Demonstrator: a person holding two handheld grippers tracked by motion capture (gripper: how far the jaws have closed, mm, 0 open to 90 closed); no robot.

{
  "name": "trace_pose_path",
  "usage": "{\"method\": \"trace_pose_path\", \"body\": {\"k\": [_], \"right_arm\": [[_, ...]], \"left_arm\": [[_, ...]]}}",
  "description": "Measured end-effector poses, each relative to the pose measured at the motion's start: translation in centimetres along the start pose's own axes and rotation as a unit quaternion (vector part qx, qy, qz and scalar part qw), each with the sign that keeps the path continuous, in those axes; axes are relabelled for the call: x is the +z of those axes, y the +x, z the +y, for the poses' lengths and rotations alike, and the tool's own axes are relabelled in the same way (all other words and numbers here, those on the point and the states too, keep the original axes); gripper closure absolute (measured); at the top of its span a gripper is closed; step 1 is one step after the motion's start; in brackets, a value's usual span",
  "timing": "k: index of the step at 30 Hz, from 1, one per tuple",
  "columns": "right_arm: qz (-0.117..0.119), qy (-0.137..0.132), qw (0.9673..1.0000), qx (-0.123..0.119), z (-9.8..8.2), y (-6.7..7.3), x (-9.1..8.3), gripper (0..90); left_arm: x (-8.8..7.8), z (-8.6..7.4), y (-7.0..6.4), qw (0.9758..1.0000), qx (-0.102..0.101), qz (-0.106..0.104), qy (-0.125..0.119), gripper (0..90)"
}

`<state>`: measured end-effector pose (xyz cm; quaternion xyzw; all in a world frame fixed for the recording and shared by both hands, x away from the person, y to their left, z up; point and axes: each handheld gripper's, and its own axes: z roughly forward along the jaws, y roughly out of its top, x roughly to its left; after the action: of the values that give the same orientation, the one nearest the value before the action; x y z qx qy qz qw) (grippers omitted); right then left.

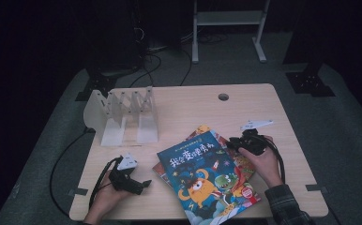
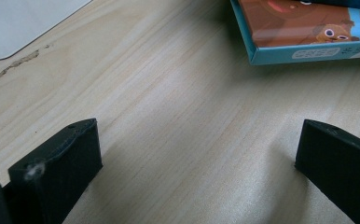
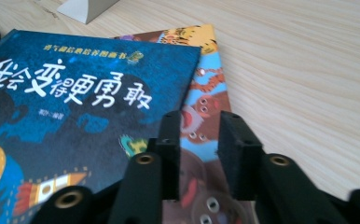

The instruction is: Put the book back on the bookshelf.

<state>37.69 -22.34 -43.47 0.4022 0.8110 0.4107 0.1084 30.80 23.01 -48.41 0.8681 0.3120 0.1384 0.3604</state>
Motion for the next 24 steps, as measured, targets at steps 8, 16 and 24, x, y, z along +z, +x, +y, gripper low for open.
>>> {"method": "trace_pose_path", "body": {"k": [8, 16, 24], "right_arm": [[-0.016, -0.014, 0.9997, 0.011, -1.3, -0.5, -2.2, 59.0], [-0.022, -0.024, 0.9994, 0.016, -3.1, -0.4, -4.5, 56.0], [-0.022, -0.030, 0.9991, 0.020, -5.4, 0.0, -6.6, 52.7]], "left_arm": [[0.0, 0.0, 0.0, 1.0000, 0.000, 0.000, 0.000, 0.0], [0.0, 0.0, 0.0, 1.0000, 0.000, 0.000, 0.000, 0.0], [0.0, 0.0, 0.0, 1.0000, 0.000, 0.000, 0.000, 0.0]]}}
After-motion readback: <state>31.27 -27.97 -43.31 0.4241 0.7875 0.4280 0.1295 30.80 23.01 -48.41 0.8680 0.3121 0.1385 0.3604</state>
